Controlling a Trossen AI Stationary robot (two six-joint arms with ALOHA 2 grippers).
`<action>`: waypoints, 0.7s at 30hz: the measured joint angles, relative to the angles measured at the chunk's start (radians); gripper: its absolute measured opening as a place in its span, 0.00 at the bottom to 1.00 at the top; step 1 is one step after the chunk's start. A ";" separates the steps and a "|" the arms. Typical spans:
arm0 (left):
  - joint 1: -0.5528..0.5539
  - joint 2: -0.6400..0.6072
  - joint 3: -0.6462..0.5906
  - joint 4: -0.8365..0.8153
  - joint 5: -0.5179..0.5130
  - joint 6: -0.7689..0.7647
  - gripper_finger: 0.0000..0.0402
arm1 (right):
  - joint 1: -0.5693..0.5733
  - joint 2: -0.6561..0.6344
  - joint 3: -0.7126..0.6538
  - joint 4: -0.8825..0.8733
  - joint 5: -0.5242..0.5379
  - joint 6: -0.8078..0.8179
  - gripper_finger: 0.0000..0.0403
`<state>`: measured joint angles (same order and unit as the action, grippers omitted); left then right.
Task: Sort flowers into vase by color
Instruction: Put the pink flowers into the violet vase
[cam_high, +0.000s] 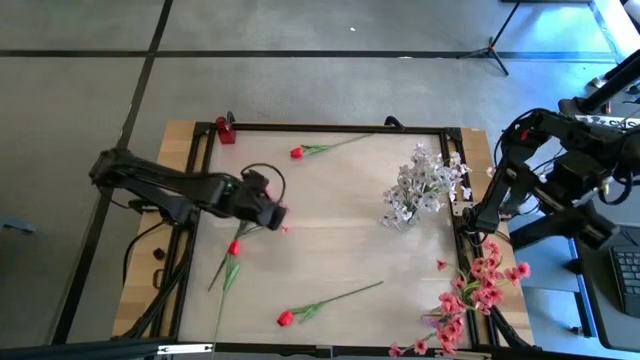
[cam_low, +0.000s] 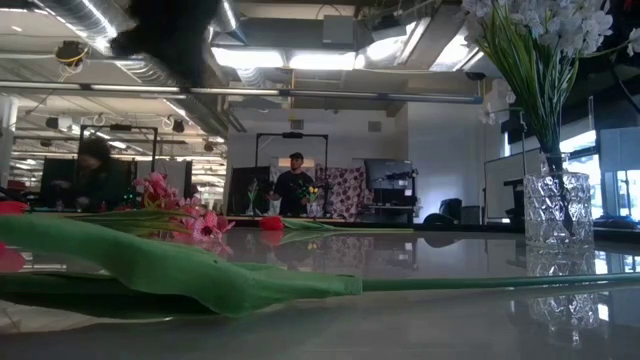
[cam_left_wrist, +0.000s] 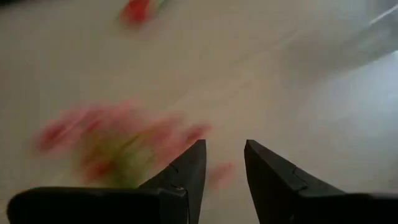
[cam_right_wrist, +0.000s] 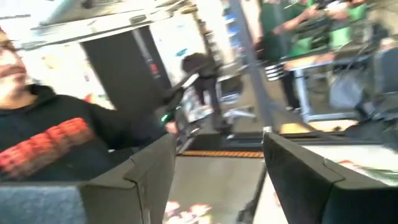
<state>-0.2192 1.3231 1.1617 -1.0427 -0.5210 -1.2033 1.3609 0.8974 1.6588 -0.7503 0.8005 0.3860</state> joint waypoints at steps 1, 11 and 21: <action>0.011 0.020 -0.001 -0.081 0.033 -0.018 0.27 | 0.000 0.003 0.000 0.000 0.024 -0.003 0.60; 0.155 0.203 -0.099 -0.169 0.280 0.081 0.33 | 0.000 0.083 0.000 0.001 0.162 0.002 0.60; 0.225 0.178 -0.337 0.070 0.488 0.061 0.50 | 0.000 0.158 -0.001 0.001 0.178 0.080 0.60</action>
<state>0.0055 1.5013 0.8247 -0.9722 -0.0329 -1.1424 1.3609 1.0557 1.6577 -0.7490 0.9787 0.4662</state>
